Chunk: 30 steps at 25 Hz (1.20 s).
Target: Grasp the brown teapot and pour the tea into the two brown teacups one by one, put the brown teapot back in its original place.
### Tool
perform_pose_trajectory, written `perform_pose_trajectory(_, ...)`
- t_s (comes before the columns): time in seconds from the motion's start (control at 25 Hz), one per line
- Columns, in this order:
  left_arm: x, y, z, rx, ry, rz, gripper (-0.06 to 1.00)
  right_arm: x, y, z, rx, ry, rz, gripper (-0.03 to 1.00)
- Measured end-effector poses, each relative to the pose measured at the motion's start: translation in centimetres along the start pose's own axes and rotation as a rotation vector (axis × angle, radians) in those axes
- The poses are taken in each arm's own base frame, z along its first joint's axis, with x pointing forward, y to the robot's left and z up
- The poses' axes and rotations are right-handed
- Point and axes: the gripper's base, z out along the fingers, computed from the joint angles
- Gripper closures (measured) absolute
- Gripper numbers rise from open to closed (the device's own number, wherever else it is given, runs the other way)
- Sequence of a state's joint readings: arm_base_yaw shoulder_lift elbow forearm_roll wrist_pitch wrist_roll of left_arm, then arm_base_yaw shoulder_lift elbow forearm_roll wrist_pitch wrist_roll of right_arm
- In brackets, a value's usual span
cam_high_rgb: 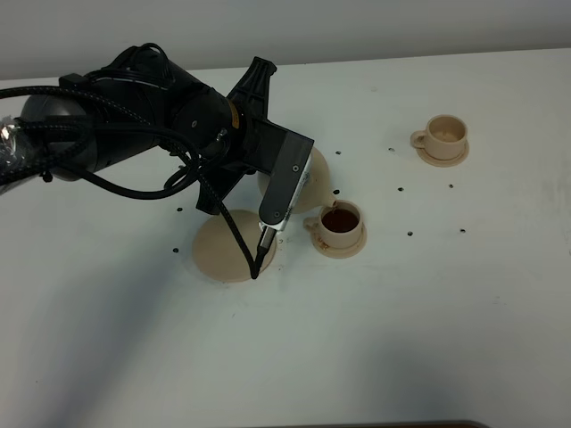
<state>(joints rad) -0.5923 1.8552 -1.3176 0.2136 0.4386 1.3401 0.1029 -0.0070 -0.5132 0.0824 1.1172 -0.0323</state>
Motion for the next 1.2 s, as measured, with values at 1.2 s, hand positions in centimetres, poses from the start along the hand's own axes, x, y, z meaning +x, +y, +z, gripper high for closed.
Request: perform_pose_trajectory(1.2, 0.04, -0.09, 0.0, 0.01, 0.004, -0.09, 0.82, 0.0, 0.0, 0.0, 0.0, 0.0, 0.0, 0.55)
